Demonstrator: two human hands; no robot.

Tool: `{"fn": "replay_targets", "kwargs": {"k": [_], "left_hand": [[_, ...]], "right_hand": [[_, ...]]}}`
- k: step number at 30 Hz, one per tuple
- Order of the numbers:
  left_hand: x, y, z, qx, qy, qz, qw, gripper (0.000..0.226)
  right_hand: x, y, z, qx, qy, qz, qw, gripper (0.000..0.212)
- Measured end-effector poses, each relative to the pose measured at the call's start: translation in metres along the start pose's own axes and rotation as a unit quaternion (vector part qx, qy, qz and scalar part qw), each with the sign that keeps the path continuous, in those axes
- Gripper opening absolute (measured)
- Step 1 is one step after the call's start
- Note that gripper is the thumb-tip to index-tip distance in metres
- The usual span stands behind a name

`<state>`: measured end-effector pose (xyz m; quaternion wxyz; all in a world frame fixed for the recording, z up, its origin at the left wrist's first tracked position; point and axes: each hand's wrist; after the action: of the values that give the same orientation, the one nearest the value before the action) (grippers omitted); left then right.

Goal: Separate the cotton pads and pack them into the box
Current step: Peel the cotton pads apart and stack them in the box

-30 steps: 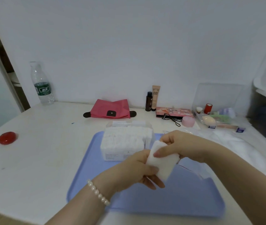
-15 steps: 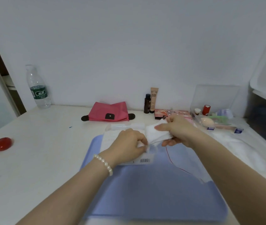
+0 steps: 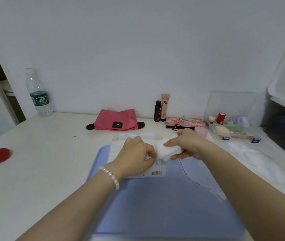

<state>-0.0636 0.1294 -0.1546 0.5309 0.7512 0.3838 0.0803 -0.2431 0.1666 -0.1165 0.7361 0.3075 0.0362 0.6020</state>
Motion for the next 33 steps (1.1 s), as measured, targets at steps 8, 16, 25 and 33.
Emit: {"fn": "replay_targets", "kwargs": {"k": [8,16,25,33], "left_hand": [[-0.052,-0.006,-0.002,-0.101,0.014,0.054,0.993,0.081],[-0.064,-0.023,0.004,-0.091,0.044,0.117,0.988,0.065],[-0.059,-0.037,0.009,-0.171,0.048,0.024,0.984,0.050],[-0.053,-0.001,0.008,-0.012,0.114,0.103,0.988,0.086]], "right_hand": [[0.000,0.004,-0.003,-0.138,-0.043,-0.016,0.989,0.022],[-0.003,-0.007,-0.006,-0.140,-0.035,-0.024,0.989,0.034],[-0.003,-0.006,-0.008,-0.140,-0.039,-0.016,0.989,0.013],[-0.003,0.012,-0.004,-0.169,-0.008,-0.057,0.984,0.025]]}}
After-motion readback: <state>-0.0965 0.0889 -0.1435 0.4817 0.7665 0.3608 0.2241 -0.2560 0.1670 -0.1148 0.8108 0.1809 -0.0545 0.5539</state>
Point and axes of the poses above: each hand's wrist, its own x-axis away from the middle knuckle, its own y-axis out of the back of the hand, z = x × y, and after that the axes turned 10 degrees about x, right-handed
